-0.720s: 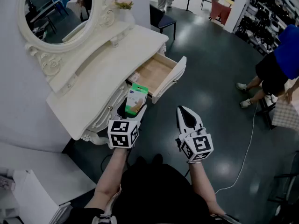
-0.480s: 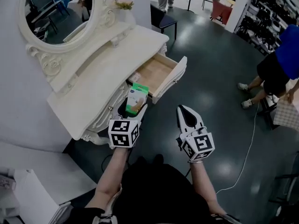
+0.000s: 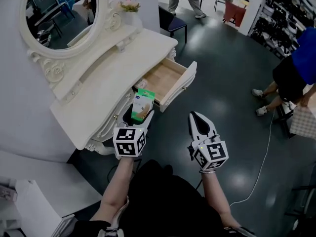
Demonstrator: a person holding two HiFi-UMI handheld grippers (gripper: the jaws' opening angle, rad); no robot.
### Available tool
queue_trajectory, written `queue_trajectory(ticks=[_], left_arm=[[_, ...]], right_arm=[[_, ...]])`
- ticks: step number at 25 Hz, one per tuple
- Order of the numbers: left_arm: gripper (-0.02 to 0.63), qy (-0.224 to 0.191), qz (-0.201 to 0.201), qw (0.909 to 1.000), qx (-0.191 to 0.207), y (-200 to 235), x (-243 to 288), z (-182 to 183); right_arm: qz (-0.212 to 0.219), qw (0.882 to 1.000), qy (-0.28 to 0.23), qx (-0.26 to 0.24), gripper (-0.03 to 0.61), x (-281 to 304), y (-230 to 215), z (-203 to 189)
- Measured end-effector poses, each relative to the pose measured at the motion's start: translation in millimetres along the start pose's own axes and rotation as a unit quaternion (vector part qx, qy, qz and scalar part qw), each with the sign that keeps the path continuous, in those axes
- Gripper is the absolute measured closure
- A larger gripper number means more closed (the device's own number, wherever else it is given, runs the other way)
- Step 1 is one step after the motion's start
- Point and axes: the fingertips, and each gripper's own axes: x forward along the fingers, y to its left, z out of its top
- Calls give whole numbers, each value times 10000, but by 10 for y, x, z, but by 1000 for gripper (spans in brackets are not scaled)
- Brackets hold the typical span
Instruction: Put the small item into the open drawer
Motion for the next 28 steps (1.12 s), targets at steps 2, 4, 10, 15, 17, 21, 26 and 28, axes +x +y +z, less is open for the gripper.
queue_trajectory(ticks=[2, 4, 10, 15, 17, 21, 26, 28], left_arm=[[261, -12, 20, 10000, 25, 3, 28, 22], [261, -23, 22, 10000, 57, 12, 74, 46], [261, -54, 0, 10000, 65, 137, 316, 126], [261, -122, -15, 9999, 76, 312, 576, 267], [261, -168, -21, 9998, 59, 385, 700, 348], [261, -243, -58, 9997, 34, 529, 947, 496], [261, -303, -156, 9994, 34, 688, 1267, 667], [261, -315, -198, 9993, 43, 753, 1389, 727]], right_arm=[[-18, 10000, -9, 8, 581, 9, -28, 16], [-49, 10000, -31, 10, 581, 33, -62, 29], [-155, 9998, -67, 51, 581, 228, -199, 16], [-235, 9997, -106, 20, 581, 468, -323, 59], [-271, 9996, -119, -2, 581, 578, -394, 88], [-348, 9993, -139, -14, 581, 826, -527, 132], [-468, 9988, -121, -17, 581, 1156, -694, 158], [-520, 9986, -115, -17, 581, 1279, -751, 169]])
